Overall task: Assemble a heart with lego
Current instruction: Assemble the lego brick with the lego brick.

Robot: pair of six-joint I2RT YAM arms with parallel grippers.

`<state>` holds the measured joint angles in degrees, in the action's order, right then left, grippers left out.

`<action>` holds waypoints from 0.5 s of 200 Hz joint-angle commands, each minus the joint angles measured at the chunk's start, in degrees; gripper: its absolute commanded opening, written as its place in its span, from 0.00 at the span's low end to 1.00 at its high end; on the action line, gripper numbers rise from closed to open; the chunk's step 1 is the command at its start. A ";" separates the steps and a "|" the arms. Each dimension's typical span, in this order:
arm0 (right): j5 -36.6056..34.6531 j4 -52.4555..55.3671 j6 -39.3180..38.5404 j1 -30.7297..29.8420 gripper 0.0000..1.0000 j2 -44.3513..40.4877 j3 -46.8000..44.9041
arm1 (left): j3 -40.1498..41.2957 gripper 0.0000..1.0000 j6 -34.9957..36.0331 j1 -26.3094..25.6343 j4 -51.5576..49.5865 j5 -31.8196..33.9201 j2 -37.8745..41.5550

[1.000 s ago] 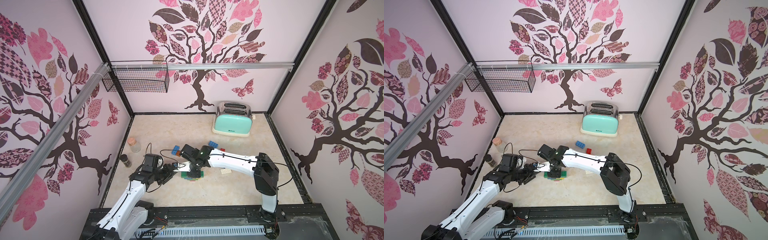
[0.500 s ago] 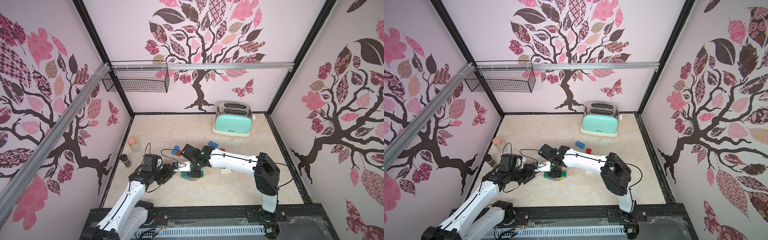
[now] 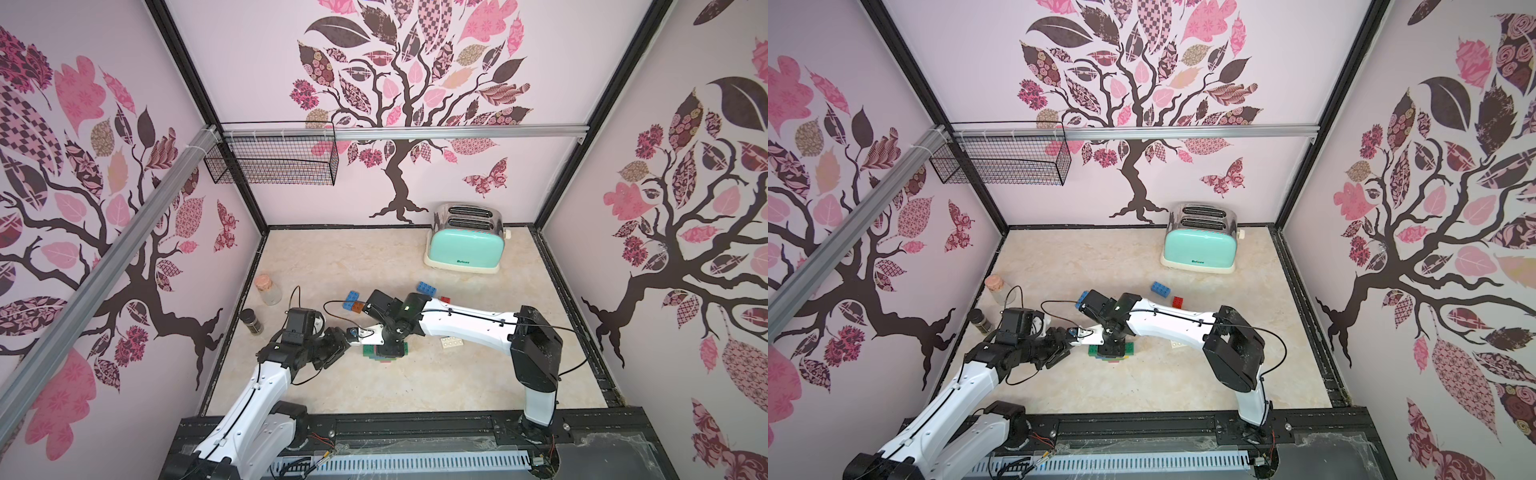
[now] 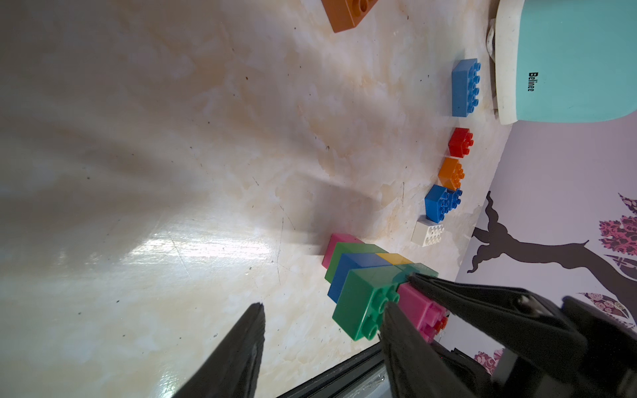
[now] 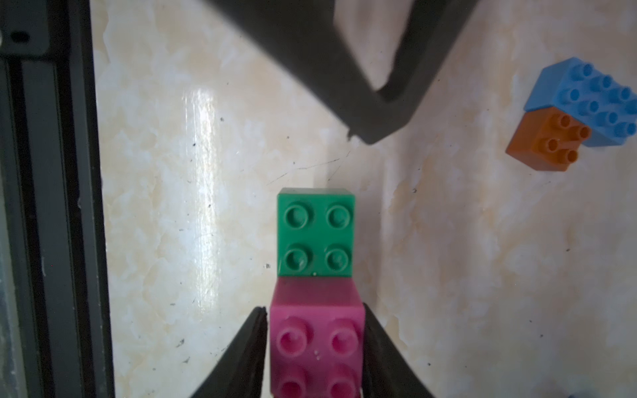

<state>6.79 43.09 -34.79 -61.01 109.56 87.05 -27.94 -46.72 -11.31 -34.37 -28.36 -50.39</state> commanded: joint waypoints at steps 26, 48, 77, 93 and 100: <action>0.76 3.77 -1.25 -0.08 0.56 -0.37 0.48 | -1.14 0.57 0.65 0.24 -0.26 -0.05 0.99; 1.42 3.34 -1.47 0.49 0.56 0.06 -0.04 | -1.30 0.57 0.82 0.33 -0.53 0.01 1.04; 2.75 2.97 -1.94 2.22 0.56 0.91 -0.72 | -1.68 0.57 1.01 0.57 -1.26 0.35 1.53; 4.44 2.16 -2.22 3.53 0.54 0.85 -1.24 | -1.68 0.57 1.02 0.59 -1.14 0.37 1.36; 5.32 2.07 -2.43 4.13 0.54 0.90 -1.22 | -1.81 0.57 1.09 0.59 -1.25 0.37 1.06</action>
<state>8.82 44.64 -36.27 -59.02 109.56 86.63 -28.08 -46.54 -11.09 -35.22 -28.32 -49.54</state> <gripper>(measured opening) 0.545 0.573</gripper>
